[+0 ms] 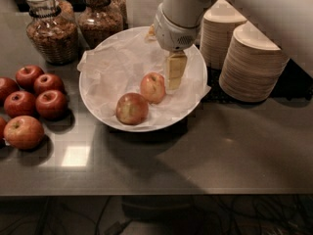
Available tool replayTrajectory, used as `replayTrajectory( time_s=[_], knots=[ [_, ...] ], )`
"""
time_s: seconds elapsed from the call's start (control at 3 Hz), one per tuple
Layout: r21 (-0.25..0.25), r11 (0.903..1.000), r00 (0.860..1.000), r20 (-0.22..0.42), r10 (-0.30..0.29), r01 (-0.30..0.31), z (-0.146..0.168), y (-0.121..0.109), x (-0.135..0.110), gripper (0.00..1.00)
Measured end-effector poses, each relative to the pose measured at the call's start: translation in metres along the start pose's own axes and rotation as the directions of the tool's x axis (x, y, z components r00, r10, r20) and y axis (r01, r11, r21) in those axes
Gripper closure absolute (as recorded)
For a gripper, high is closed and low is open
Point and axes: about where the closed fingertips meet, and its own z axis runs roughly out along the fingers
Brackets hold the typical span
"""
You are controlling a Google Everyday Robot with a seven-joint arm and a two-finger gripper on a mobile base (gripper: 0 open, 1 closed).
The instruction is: Pick apple from white bowl
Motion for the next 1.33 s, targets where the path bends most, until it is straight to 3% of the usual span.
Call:
replayTrajectory(
  time_s=[0.67,1.0,1.33],
  knots=[
    [-0.043,0.9978,0.991,0.121,0.055,-0.050,0.029,0.024,-0.006,0.15],
    [-0.072,0.9966,0.983,0.175,0.053,-0.040,0.047,0.022,-0.018,0.15],
    [-0.076,0.9961,0.984,0.170,0.058,-0.046,0.049,0.017,-0.010,0.15]
  ],
)
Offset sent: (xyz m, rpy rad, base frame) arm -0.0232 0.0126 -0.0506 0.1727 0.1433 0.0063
